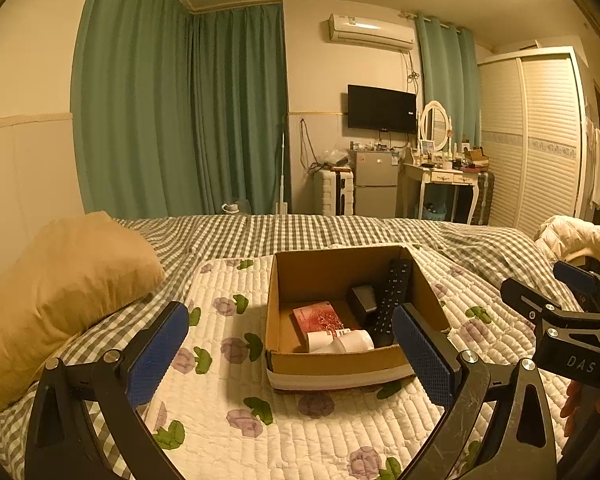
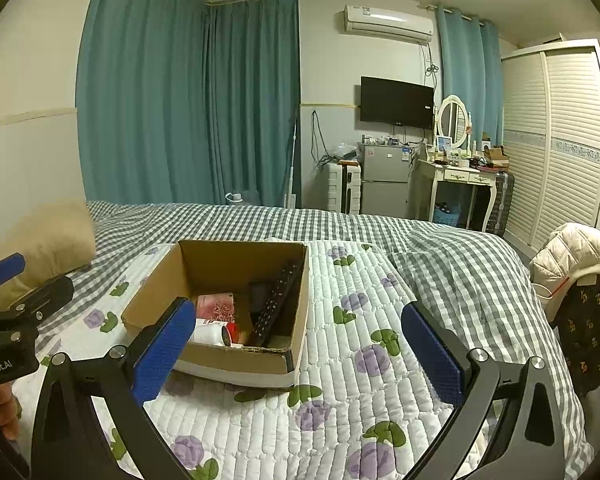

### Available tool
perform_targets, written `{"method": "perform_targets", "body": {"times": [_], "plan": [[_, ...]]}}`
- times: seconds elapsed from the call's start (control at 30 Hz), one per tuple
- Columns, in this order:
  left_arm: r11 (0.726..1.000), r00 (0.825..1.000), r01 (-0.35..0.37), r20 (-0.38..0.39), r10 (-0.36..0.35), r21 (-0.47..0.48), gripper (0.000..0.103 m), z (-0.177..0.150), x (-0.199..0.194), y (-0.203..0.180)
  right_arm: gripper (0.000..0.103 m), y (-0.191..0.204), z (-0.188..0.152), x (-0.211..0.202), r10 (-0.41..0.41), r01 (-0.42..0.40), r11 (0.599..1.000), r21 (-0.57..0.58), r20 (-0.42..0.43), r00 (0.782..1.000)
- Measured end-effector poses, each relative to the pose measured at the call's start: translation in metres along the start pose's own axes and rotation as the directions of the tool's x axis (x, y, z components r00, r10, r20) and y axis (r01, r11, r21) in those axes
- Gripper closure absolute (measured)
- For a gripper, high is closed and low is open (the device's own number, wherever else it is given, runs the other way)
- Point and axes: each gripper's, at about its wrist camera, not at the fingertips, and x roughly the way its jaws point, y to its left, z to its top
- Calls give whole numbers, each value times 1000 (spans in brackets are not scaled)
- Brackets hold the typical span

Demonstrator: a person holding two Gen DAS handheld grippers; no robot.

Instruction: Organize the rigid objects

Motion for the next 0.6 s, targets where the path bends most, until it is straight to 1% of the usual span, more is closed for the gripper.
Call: {"method": "perform_targets", "body": {"times": [0.17, 0.6], "plan": [[1000, 1000, 5, -6, -5, 0, 0, -1, 0, 0, 0, 0, -1, 1, 2, -2, 1000, -3, -9, 1000], [1000, 1000, -9, -17, 9, 2, 0, -4, 1, 1, 0, 2, -2, 3, 5, -5, 1000, -8, -15, 1000]]}}
